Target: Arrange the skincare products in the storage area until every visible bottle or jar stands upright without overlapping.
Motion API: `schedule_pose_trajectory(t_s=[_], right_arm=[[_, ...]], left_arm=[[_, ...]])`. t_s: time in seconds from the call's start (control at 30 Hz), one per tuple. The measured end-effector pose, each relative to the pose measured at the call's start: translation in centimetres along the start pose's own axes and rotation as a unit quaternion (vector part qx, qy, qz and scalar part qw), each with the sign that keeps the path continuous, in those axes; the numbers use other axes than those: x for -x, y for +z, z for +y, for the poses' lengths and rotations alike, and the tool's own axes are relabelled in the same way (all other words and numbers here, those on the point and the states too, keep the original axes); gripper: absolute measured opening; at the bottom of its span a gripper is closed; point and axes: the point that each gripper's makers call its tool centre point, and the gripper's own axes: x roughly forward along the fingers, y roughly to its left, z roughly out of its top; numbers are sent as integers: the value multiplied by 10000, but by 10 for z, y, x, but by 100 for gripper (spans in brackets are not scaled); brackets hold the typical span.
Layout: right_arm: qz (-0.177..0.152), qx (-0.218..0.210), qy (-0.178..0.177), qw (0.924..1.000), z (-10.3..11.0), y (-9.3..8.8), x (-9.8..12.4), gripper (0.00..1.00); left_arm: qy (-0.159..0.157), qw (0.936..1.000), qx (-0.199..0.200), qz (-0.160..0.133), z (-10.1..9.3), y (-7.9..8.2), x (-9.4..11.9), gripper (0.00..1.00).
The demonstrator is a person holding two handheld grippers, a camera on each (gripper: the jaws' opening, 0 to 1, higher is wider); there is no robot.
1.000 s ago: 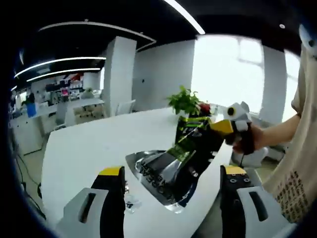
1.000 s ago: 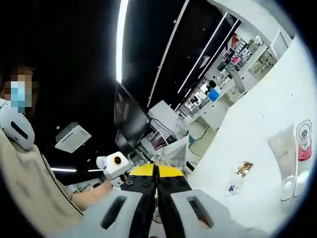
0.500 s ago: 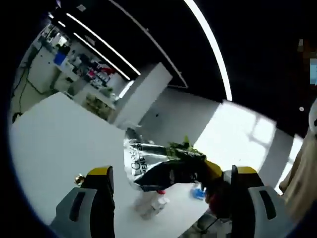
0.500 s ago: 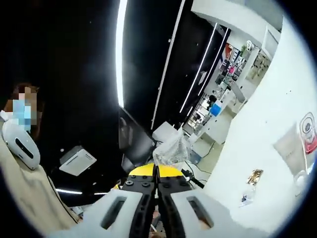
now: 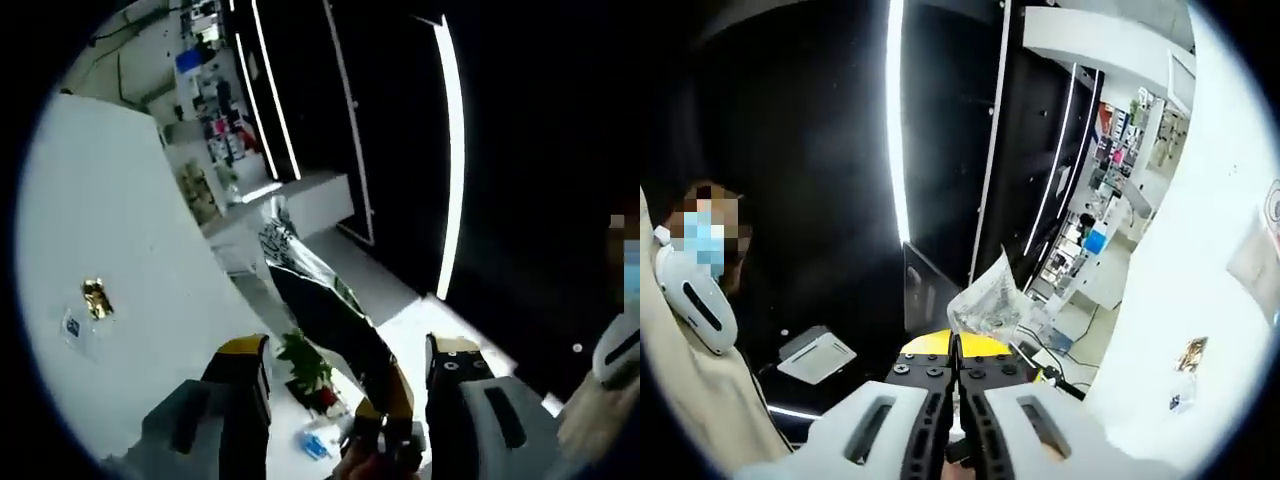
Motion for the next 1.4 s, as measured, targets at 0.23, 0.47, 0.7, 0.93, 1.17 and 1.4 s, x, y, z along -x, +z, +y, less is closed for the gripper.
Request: schedule_pose_trajectory(t_s=[0.23,0.47,0.7,0.93,1.17,1.4], right_arm=[[8,2,-70,10000,-3,-3,5,0],[175,212,-162,9995,-6,-9,8,1],[895,796,-648,9907,-28,-20,22,10],[1464,1709,-813,9709,-36,6,32,26],[2181,2257,-363,9488,-20,-5,9,27],[2594,2011,-22,9446,-22,-16,4,23]], left_arm=[[-36,10000,-70,-48,-3,6,3,8],[-124,9985,-481,227,-12,10,3,0],[168,9750,-1569,1563,-9,1,6,0],[460,9300,-2191,2917,-1,-11,20,0],[340,9068,-2438,3423,-3,-27,23,0],[-120,8796,-2328,4147,-16,-48,35,0]])
